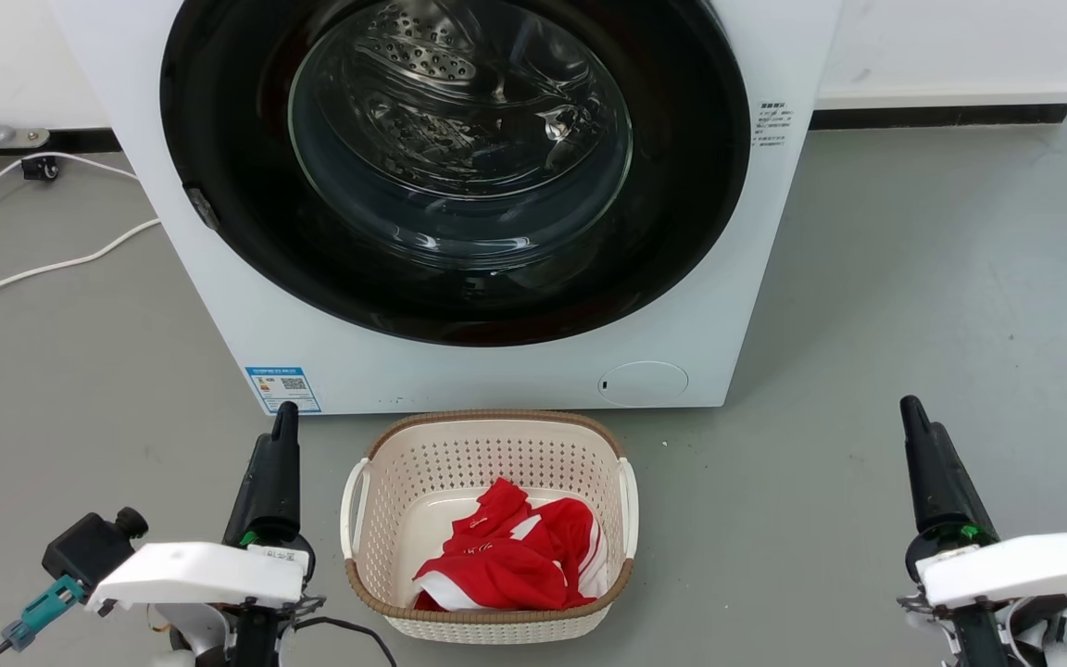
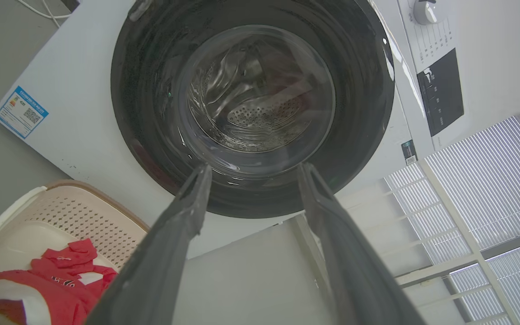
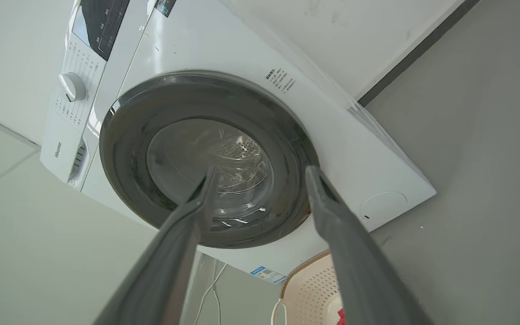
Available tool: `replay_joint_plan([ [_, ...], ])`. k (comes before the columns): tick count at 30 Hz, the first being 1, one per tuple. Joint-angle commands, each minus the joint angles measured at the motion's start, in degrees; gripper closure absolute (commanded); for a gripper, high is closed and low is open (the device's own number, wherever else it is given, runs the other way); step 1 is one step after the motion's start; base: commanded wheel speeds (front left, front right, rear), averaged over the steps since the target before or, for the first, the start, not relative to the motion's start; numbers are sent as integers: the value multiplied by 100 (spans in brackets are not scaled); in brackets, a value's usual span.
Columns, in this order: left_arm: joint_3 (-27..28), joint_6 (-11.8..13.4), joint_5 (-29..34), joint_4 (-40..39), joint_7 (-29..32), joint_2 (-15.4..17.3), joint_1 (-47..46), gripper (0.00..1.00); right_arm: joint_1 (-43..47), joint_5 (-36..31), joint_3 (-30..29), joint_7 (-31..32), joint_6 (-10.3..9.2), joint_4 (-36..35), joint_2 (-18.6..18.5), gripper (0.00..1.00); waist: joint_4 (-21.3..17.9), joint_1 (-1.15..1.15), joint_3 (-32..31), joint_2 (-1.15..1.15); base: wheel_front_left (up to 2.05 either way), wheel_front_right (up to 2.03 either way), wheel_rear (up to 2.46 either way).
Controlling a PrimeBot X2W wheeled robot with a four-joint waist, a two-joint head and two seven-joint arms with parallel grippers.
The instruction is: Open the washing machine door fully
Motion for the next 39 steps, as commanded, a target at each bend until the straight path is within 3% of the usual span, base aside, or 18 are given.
replay_joint_plan([
  [1,-23,-12,255,-134,-62,19,-113,0,-56,-317,33,-61,0,-137,-1,0,-1,-1,0,0,0,0,0],
  [17,-139,-10,1960,-290,-384,21,-104,0,40,-2014,95,-379,0,-203,11,0,-13,-1,21,0,0,0,0],
  [39,-241,100,3590,-305,-731,66,-91,0,159,-3640,118,-498,0,-389,26,0,-22,-1,42,0,0,0,0],
])
